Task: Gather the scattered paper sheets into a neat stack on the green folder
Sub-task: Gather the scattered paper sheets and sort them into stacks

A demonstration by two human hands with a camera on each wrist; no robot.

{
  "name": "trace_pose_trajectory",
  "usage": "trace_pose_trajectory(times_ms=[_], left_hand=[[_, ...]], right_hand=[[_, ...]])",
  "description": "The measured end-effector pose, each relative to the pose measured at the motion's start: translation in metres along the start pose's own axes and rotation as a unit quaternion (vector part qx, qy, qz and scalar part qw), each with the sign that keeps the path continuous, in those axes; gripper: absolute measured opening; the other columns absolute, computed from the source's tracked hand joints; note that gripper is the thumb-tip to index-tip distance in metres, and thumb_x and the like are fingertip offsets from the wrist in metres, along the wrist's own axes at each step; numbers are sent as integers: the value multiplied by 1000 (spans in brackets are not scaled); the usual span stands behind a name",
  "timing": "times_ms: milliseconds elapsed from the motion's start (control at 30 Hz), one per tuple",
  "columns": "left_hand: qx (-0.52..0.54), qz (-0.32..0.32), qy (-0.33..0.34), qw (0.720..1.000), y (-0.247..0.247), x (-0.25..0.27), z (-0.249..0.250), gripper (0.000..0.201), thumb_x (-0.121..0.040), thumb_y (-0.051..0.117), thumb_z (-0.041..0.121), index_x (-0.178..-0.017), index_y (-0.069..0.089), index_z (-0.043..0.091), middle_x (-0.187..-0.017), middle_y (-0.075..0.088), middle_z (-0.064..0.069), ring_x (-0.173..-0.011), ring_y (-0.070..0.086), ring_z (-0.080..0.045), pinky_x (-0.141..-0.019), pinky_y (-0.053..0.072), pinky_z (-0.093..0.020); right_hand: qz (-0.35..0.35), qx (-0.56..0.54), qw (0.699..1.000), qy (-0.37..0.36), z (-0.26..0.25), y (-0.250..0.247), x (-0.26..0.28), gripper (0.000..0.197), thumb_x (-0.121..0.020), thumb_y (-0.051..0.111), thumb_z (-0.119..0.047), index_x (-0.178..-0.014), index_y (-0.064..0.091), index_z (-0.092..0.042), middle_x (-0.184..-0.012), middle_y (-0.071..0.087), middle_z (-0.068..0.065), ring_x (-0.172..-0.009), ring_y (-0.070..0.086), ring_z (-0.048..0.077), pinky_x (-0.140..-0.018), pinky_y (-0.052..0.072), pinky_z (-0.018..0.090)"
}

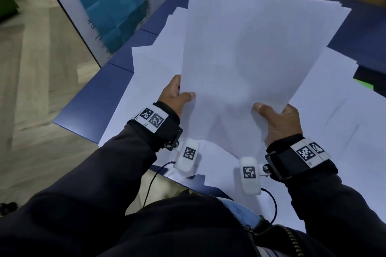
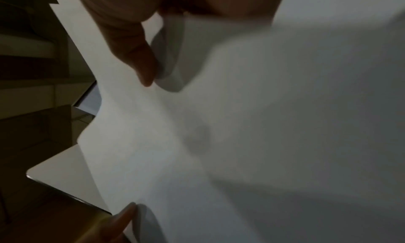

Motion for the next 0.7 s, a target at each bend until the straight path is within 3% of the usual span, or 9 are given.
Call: trace_pose_trajectory(times_ms=[67, 233, 333, 400, 500, 600, 700], left_hand=[[38, 2, 3, 999, 7, -5, 3, 41, -66, 49, 0, -104, 53, 16, -92, 64, -3, -81, 64, -14, -77, 53, -23], [55, 19, -9, 998, 9, -18, 3, 44, -66, 49, -8, -108, 53, 7, -79, 67, 3, -68, 66, -3, -66, 53, -16], [24, 19, -25, 999, 19, -23, 0, 45, -84, 41, -19, -126, 45, -5, -83, 62, 1, -64, 65, 2, -67, 52, -11], [8, 15, -26, 1000, 22, -29, 1, 43, -87, 34, -19, -124, 46, -1, -85, 60, 1, -65, 64, 2, -69, 51, -11], [-33, 6, -44, 998, 21, -36, -3, 37, -87, 39, -17, -113, 52, 7, -85, 61, 3, -68, 64, -1, -73, 52, -16], [-97, -6, -66, 993, 19, -38, -17, 29, -83, 54, -2, -94, 59, 24, -91, 64, 4, -90, 62, -20, -93, 47, -35], [-117, -13, -79, 990, 20, -38, -22, 24, -78, 59, 12, -98, 60, 25, -101, 64, 0, -101, 60, -24, -99, 46, -39]], right_hand=[[22, -11, 1000, -13, -8, 1, -1, 24, -77, 68, 3, -65, 70, -18, -62, 68, -11, -61, 63, 11, -74, 52, 28], [38, 9, 999, -13, -15, -7, -8, 16, -69, 74, -5, -66, 66, -18, -56, 65, -14, -56, 62, 8, -71, 51, 28], [74, 15, 997, -9, -16, -7, -7, 28, -75, 71, 3, -68, 56, -19, -48, 62, -19, -48, 59, -1, -70, 49, 26], [91, 17, 996, -13, -16, -9, -10, 28, -76, 71, 3, -70, 56, -20, -50, 62, -21, -50, 60, -3, -68, 50, 22], [86, 44, 995, 3, -6, -12, -16, 23, -73, 73, 0, -72, 61, -19, -57, 66, -17, -58, 64, 3, -72, 52, 25], [90, 72, 993, 39, 10, -14, -15, 17, -74, 74, -3, -81, 62, -13, -67, 67, -9, -61, 65, 7, -73, 50, 25], [95, 76, 990, 68, 24, -16, -20, 28, -72, 75, -5, -98, 63, -5, -81, 66, 0, -75, 65, 20, -80, 50, 29]])
Point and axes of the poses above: each hand's wrist, its own x-axis away from the middle knuckle, its own y-axis out of the palm, z = x × y, the point moved 1 cm from there along -x, towards the middle knuckle
